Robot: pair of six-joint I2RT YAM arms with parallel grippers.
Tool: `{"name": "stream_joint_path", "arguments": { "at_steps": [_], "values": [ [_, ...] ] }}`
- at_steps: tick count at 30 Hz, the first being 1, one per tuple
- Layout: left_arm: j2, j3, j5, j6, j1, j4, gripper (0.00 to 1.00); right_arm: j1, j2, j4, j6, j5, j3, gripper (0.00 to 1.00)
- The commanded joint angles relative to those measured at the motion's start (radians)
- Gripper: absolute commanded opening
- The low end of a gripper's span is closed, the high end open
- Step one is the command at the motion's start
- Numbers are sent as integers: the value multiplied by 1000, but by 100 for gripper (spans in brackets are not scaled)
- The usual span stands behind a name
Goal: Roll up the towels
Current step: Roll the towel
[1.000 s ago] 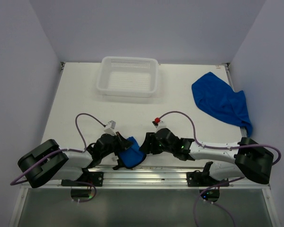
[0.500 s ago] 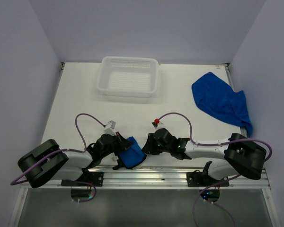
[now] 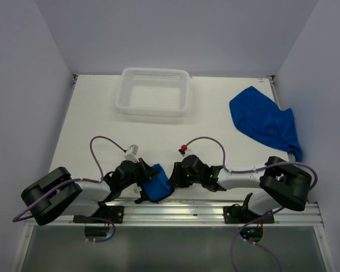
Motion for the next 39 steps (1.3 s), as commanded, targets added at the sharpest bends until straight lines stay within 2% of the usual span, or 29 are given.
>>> {"name": "stream_joint_path", "arguments": {
  "at_steps": [1, 11, 17, 22, 27, 33, 39],
  "values": [
    [-3, -45, -27, -5, 1, 24, 0, 13, 27, 49, -13, -41, 9, 32],
    [-3, -50, -31, -10, -1, 24, 0, 29, 25, 46, -14, -46, 12, 45],
    [-3, -52, -36, -11, -4, 24, 0, 69, 45, -4, -37, -21, 46, 47],
    [-3, -53, -39, -13, -4, 19, 0, 142, 91, -128, -72, 60, 112, 47],
    [-13, -52, -41, -11, -4, 14, 0, 188, 145, -271, -85, 171, 173, 41],
    [-39, -47, -50, -5, -4, -19, 0, 196, 139, -342, -80, 230, 172, 32],
    [-51, -10, -42, 13, -4, -64, 0, 213, 140, -403, -92, 278, 193, 15]
  ]
}}
